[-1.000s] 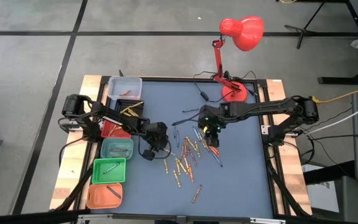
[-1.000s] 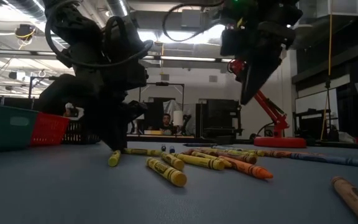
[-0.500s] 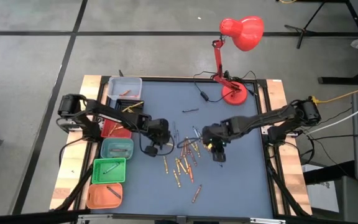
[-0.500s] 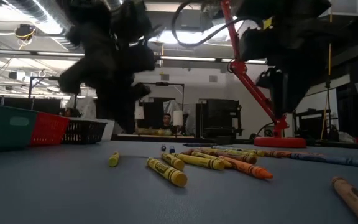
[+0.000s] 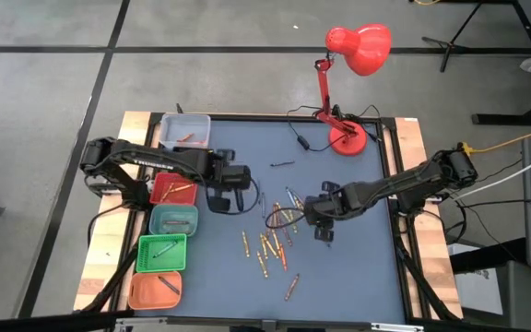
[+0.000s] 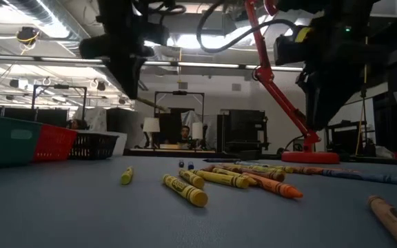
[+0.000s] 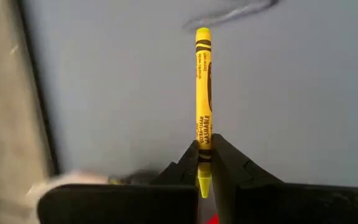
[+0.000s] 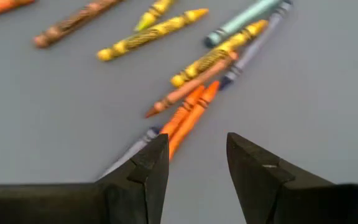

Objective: Sort crayons
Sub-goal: Put the green crayon into the black bin

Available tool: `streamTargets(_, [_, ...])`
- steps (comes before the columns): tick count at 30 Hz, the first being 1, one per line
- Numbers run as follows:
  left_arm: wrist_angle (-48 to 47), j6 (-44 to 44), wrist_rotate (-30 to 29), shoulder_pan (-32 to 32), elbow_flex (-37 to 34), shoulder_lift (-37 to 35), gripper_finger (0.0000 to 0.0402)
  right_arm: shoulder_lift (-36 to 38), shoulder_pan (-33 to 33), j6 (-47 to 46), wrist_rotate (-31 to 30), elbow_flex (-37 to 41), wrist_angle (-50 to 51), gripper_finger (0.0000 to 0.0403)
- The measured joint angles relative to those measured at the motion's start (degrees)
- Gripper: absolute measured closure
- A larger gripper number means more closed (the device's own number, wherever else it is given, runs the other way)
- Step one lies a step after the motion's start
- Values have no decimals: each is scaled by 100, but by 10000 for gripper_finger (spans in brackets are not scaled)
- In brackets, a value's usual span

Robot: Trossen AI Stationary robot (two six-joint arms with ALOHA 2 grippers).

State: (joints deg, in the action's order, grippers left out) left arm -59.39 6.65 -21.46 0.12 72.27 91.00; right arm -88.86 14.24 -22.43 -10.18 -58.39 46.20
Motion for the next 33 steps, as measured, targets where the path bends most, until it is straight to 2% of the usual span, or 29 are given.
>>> streamTargets(3, [-681,-446,-423,32,35,0,396,0,0,-111,-128,0,35,244])
streamTargets(7, [-1616,-1107,-608,198,-29,0,396,0,0,-132,-185,0,32,244])
streamTargets(13, [-2257,-1741,-952,609,-408,0,396,-2,0,-133,-184,0,-2,244])
streamTargets(25, [-2156,-1829,-1243,1476,-1293,0,395,-219,4,-199,226,-11,-1694,244])
streamTargets(29, [-1993,-1830,-1241,1600,-1448,0,395,-288,4,-200,119,-10,-1525,244])
streamTargets(33, [-1704,-1829,-1217,1677,-1610,1,380,-302,-2,-210,-400,-5,-944,244])
